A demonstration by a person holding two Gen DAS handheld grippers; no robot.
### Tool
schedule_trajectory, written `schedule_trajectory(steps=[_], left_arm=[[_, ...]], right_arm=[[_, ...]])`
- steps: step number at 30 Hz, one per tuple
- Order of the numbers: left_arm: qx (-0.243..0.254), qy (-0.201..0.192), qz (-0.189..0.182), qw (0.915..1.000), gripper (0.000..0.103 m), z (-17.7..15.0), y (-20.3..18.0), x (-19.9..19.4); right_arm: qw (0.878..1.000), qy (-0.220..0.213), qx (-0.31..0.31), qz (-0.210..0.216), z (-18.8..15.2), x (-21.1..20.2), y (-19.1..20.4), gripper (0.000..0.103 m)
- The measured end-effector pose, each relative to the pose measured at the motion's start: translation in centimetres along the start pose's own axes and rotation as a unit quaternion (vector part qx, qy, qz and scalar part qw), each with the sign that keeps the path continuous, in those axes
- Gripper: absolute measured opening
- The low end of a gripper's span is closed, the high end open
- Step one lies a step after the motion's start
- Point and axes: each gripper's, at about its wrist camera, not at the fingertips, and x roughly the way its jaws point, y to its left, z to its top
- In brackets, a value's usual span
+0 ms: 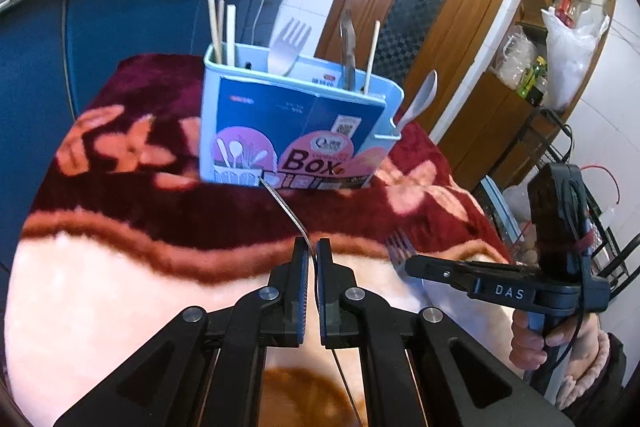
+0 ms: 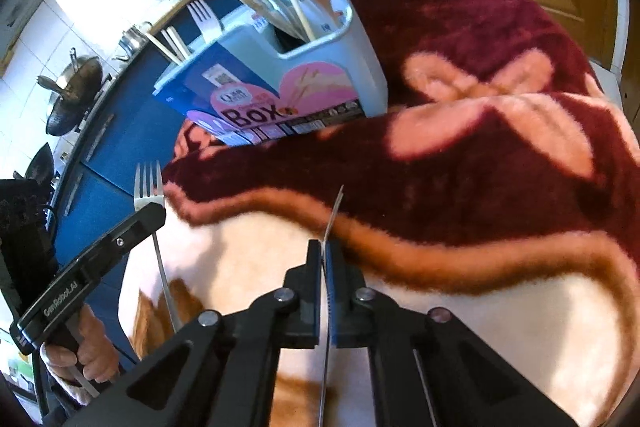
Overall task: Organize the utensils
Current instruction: 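Lift the fork with the left gripper and carry it over the caddy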
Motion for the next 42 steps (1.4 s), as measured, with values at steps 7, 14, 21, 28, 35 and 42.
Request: schedule_trajectory(steps=[7, 14, 21, 28, 35, 42], left_arm=[[0.016, -0.04, 0.012, 0.999, 0.003, 0.7, -0.5, -2.4], [0.026, -0.097, 0.024, 0.9946, 0.001, 2.3, -0.9, -5.2], [0.037, -0.138, 0.048, 0.9885, 0.001, 5.3, -0.9, -7.2], [0.044, -0.182, 0.049, 0.9812, 0.001, 9.7, -1.2, -9.8], [0.051, -0.229, 0.074, 0.9692, 0.001, 13.6, -1.7, -10.8], [0.057, -0.228, 0.098, 0.967, 0.001, 15.6, -1.2, -8.3]], right_arm=[[0.997, -0.08, -0.011, 0.012, -0.8, -2.9, 1.7, 0.003], [0.983, -0.174, -0.054, -0.025, -1.2, -6.1, 4.9, 0.003], [0.967, -0.244, -0.069, -0.035, -0.2, -8.1, 6.7, 0.003], [0.959, -0.269, -0.084, -0.035, 0.7, -8.9, 7.4, 0.003], [0.954, -0.285, -0.088, -0.036, 1.6, -9.2, 7.7, 0.003], [0.939, -0.322, -0.11, -0.054, 2.8, -10.2, 8.7, 0.003]])
